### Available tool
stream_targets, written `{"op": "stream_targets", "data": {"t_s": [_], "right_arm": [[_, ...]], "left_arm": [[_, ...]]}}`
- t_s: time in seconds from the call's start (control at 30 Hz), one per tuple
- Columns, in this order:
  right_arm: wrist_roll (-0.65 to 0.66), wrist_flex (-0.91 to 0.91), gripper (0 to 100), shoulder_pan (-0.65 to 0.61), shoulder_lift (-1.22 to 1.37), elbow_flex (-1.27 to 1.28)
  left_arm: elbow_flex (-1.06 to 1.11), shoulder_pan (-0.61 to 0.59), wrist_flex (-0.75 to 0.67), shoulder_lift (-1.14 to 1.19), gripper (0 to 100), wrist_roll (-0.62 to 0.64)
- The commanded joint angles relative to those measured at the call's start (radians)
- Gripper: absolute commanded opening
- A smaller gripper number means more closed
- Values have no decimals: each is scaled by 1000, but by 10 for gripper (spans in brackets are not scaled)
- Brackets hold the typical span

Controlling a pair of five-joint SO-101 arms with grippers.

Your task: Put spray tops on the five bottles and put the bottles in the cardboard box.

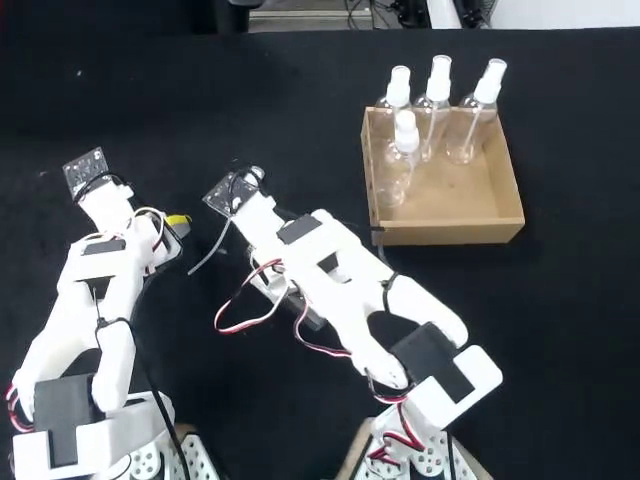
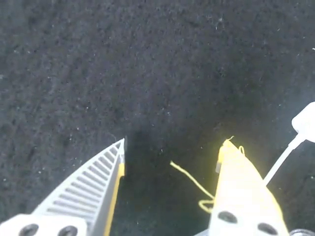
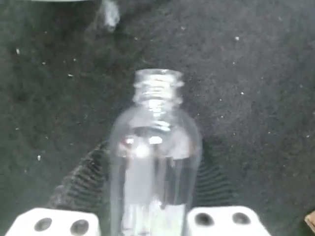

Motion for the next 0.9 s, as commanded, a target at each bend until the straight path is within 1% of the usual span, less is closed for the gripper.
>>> {"op": "stream_targets", "data": {"t_s": [0.0,0.1,0.27,0.33,0.4,0.53,0.63,0.77,0.87], "right_arm": [[14,5,12,20,-50,-56],[12,-55,10,18,-117,4],[8,-292,10,18,-328,232],[6,-354,11,20,-420,312],[6,-359,11,20,-479,351],[6,-394,11,20,-513,387],[-25,-451,11,20,-513,412],[-71,-451,15,20,-512,417],[-132,-451,81,21,-493,427]], "left_arm": [[-8,-10,-12,-41,288,8],[-10,-10,-12,-41,288,8],[-12,-10,-12,-41,288,8],[-13,-10,-12,-41,288,8],[-13,-10,-12,-41,288,8],[-12,-10,-14,-41,288,8],[-10,-10,-12,-41,288,6],[-10,-10,-12,-41,288,6],[-10,-10,-11,-41,288,8]]}}
